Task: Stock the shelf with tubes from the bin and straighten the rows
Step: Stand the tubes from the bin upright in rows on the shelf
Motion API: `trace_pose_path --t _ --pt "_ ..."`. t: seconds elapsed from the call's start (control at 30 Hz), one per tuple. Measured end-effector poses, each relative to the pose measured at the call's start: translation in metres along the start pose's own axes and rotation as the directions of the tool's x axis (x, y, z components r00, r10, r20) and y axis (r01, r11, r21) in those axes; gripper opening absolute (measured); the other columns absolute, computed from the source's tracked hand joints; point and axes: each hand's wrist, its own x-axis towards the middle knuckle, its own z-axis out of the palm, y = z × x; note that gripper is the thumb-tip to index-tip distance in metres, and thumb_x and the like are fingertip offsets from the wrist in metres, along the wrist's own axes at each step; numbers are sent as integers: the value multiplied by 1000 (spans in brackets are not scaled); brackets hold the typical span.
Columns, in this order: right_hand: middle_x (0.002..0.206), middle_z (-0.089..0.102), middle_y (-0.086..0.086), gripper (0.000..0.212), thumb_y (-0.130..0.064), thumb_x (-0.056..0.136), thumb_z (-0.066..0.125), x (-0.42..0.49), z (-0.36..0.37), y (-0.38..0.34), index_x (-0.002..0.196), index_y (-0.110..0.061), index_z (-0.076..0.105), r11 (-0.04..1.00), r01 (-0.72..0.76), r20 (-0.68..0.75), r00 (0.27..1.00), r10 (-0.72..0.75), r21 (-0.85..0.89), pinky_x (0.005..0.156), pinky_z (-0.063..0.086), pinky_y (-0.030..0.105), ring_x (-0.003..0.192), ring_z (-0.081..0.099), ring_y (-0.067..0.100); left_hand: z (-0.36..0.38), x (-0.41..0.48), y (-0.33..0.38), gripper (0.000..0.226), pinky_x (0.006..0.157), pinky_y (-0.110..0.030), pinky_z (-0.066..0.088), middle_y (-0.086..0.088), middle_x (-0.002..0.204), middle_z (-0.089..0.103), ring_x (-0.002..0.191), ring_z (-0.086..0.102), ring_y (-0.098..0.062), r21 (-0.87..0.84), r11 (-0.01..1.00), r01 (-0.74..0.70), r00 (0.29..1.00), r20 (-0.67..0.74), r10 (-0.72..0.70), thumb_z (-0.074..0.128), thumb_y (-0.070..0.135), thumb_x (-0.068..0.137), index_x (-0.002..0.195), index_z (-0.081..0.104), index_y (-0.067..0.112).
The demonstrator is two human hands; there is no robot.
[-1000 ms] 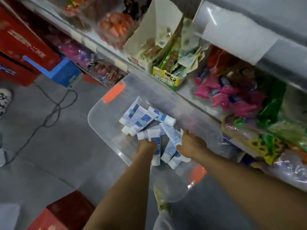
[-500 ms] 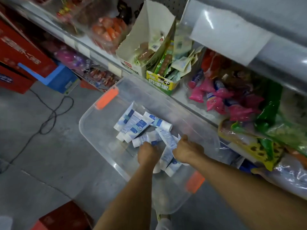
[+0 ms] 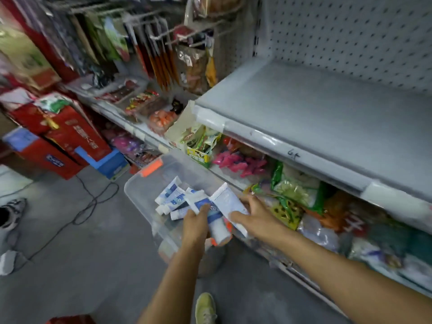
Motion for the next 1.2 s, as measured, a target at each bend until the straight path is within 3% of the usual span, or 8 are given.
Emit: trace_pose_path --t 0.1,0.2,0.27,0.47,0.6,0.8,0.97,1.2 --pt "104 53 -19 64 -28 73 82 -73 -44 16 124 -19 44 994 93 15 995 -94 49 74 49 18 90 56 -4 24 -77 16 21 68 -40 57 -14 88 72 75 67 -30 -124 992 15 998 70 -6 63 21 92 106 66 4" --pt "111 59 -10 63 -29 71 82 -140 -87 33 123 -22 46 990 143 -23 989 -143 17 69 49 20 93 61 4 51 -148 25 29 83 -56 55 -17 93 74 83 69 -37 -180 983 -17 991 131 41 74 24 84 103 67 5" --pt "110 64 -4 53 -35 72 76 -189 -118 44 118 -25 53 983 179 -91 979 -181 -29 68 53 25 88 64 8 72 -202 30 21 74 -48 57 -16 85 72 71 66 -33 -195 979 -59 982 163 91 72 22 85 98 66 6" --pt "86 63 -4 29 -29 79 70 -288 -182 53 103 -19 58 978 196 -213 955 -206 -67 47 41 17 59 54 7 115 -304 52 10 74 -43 55 -17 92 69 74 64 -26 -61 962 -266 922 275 273 64 20 92 94 64 10" --pt "86 57 -3 35 -22 78 70 -339 -220 58 105 -16 48 980 198 -315 929 -196 -27 40 37 15 44 53 -3 136 -356 74 13 55 -21 51 -9 89 67 70 63 -16 66 894 -442 848 354 394 58 16 94 106 57 9" --pt "68 54 8 37 -38 71 55 -383 -266 56 78 -2 58 947 306 -504 835 -220 94 56 37 28 60 49 18 164 -397 90 20 62 -29 51 -10 100 64 82 65 -21 179 768 -615 720 526 453 51 15 93 112 44 14" --pt "64 56 10 22 -21 90 52 -400 -291 54 78 -6 61 886 389 -566 803 -190 255 55 35 27 58 48 18 196 -423 106 16 56 -24 51 -13 102 65 78 65 -20 101 714 -693 609 613 504 49 14 94 108 44 18" --pt "62 53 7 28 -27 71 62 -431 -336 45 91 -9 55 692 609 -680 696 -231 388 42 31 22 50 44 15 240 -461 140 22 66 -24 47 2 100 61 85 62 -9 -59 625 -778 418 694 586 50 17 95 113 42 26"
